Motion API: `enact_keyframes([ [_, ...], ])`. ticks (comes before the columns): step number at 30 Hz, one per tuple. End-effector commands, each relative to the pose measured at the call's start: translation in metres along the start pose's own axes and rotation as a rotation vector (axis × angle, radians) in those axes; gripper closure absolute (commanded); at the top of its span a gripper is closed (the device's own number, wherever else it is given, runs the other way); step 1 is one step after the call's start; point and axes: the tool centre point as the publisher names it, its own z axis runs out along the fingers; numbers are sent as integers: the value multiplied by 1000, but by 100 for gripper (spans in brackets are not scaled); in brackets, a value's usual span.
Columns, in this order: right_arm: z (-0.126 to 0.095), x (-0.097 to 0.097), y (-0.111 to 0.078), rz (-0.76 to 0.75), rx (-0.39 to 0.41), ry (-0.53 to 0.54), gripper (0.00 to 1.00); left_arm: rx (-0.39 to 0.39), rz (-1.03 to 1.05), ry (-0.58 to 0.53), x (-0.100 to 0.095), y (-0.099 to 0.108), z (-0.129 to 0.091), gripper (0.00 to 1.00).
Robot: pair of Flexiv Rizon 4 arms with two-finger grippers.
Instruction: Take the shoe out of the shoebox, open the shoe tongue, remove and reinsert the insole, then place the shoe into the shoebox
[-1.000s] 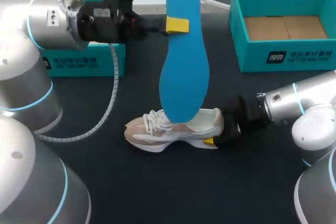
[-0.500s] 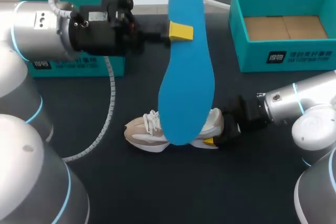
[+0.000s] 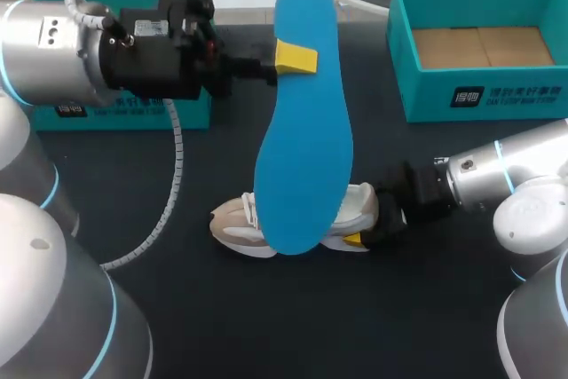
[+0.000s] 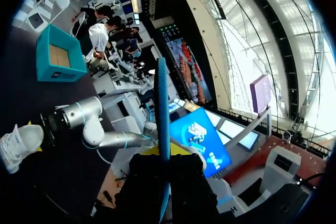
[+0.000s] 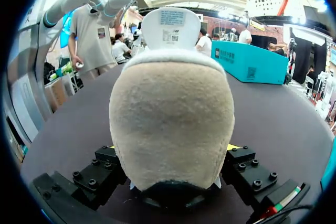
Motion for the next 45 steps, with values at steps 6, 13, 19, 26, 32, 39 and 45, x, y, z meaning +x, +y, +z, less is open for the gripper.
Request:
enact_keyframes([
  [6,2,0,-1,0,3,-2,100,7,0,1,-1,2,4,100],
  [13,2,0,-1,0,3,-2,100,7,0,1,-1,2,4,100],
  [19,2,0,-1,0,3,-2,100,7,0,1,-1,2,4,100],
  [26,2,0,-1,0,3,-2,8,7,0,1,-1,2,4,100],
  [32,2,0,-1,0,3,-2,0,7,0,1,-1,2,4,100],
  [39,-5,-8,-2,11,22,-13,0,7,0,1,-1,2,4,100],
  [45,-8,-13,3,10,38,-8,0,7,0,1,-1,2,4,100],
])
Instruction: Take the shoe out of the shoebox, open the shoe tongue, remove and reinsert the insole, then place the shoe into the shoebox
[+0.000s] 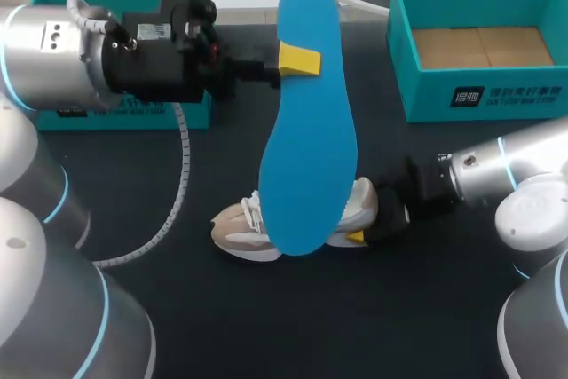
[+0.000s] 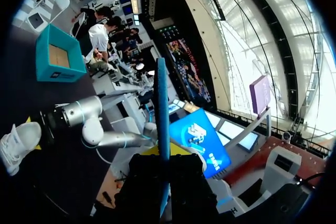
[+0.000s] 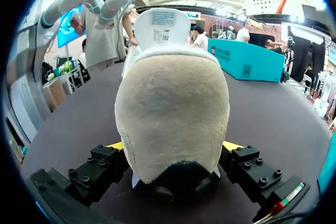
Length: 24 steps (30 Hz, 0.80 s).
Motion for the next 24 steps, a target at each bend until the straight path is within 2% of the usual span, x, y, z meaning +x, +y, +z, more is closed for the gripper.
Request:
enact_keyframes([
  [1,-1,-2,7,4,19,7,0,-2,0,1,-1,0,1,100],
  [5,-3,6,15,17,51,-4,0,-2,0,1,-1,0,1,100],
  [11,-17,15,29,37,145,5,0,-2,0,1,-1,0,1,100],
  [18,-33,17,34,63,220,14,0,-2,0,1,-1,0,1,100],
  [24,-45,17,45,67,296,12,0,-2,0,1,-1,0,1,100],
])
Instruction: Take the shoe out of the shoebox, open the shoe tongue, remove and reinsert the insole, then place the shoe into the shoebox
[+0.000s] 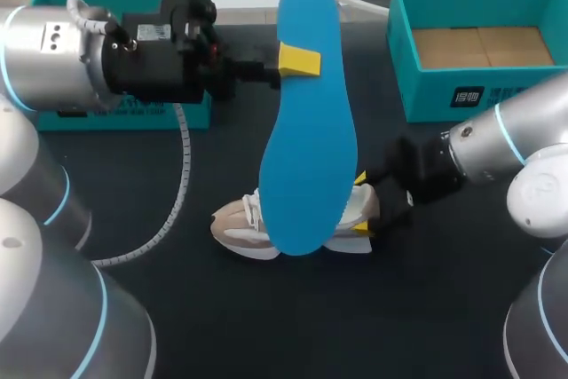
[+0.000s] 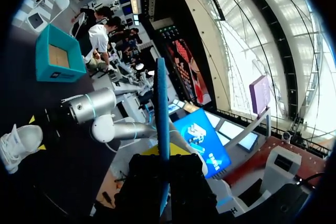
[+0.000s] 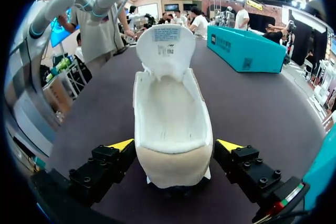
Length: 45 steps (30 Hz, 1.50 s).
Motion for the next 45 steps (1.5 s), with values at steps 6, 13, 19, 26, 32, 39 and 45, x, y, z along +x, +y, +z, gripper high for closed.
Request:
enact_keyframes([
  [6,-23,8,30,12,215,-5,0,-3,0,0,-1,-1,1,100],
  [13,-23,9,50,42,403,-7,0,-3,0,0,-1,-1,1,100],
  [19,-23,9,50,42,403,-7,0,-3,0,0,-1,-1,1,100],
  [26,-19,12,53,31,415,-14,0,-3,0,0,-1,-1,1,100],
  [32,-29,18,70,19,543,-38,0,-3,0,0,-1,-1,1,100],
  [39,-21,15,75,14,612,-3,0,-3,0,0,-1,-1,1,100],
  [45,-12,13,73,35,622,-12,0,-3,0,0,-1,-1,1,100],
])
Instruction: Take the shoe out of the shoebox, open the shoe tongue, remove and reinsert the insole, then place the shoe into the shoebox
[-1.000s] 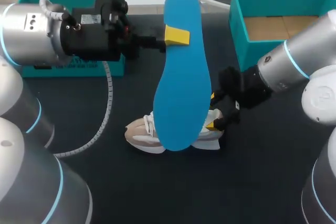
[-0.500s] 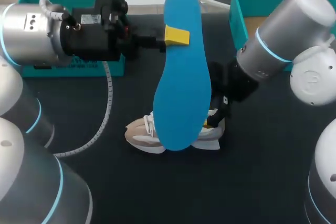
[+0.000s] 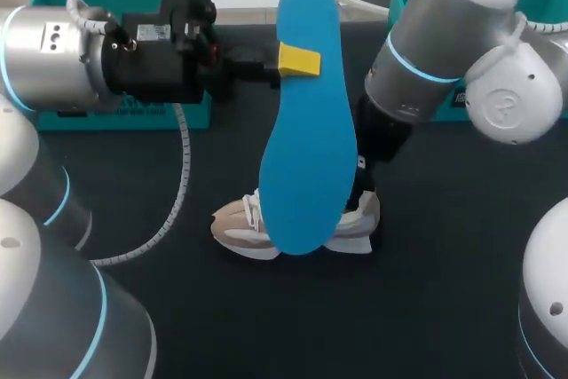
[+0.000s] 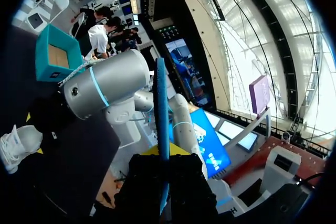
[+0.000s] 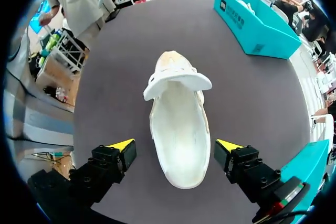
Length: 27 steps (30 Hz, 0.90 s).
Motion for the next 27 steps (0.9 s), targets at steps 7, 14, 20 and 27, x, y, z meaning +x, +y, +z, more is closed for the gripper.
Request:
enact_keyframes([
  [7,12,-3,7,20,101,5,0,-2,-1,0,-1,-1,2,100],
  [14,18,-8,7,21,65,-25,0,-2,-1,0,-1,-1,2,100],
  [20,44,-27,7,28,4,-52,0,-2,-1,0,-1,-1,2,100],
  [27,65,-43,6,19,6,-43,0,-2,-1,0,-1,-1,2,100],
])
